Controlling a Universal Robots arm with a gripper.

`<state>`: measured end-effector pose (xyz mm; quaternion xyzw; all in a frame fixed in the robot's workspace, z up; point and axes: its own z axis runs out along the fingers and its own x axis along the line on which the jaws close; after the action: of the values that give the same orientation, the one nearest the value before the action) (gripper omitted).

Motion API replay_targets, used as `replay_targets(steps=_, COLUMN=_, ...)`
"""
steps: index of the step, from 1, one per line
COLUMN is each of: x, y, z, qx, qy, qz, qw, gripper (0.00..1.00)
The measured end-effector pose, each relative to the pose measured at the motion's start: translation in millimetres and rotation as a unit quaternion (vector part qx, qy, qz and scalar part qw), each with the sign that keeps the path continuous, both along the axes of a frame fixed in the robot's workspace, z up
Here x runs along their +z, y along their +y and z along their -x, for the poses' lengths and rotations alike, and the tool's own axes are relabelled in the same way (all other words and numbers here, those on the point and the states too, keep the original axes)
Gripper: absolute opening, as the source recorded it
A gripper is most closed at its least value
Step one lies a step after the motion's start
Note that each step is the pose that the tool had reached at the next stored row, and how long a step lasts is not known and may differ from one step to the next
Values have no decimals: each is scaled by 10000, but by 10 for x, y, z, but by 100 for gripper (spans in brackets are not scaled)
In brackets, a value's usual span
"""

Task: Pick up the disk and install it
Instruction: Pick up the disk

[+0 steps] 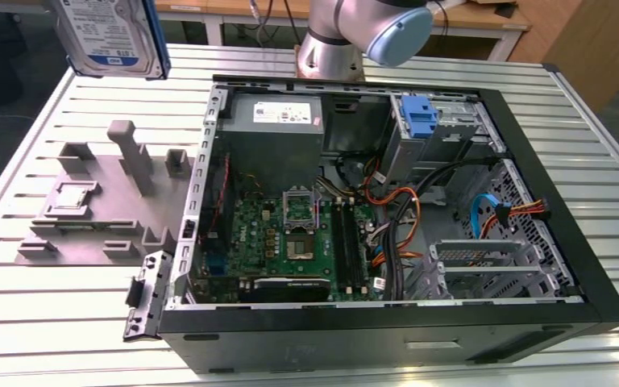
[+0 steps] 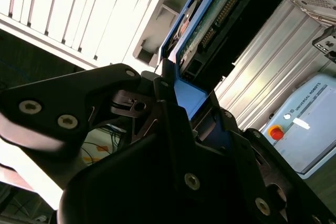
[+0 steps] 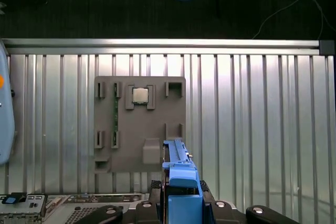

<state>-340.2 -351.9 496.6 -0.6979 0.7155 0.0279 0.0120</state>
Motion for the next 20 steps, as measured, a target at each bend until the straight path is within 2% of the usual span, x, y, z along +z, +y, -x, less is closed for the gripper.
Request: replay_targets(steps=20, x=0, y=0, z=-177, qx=0, qy=0, qz=0, qw=10000, gripper=36)
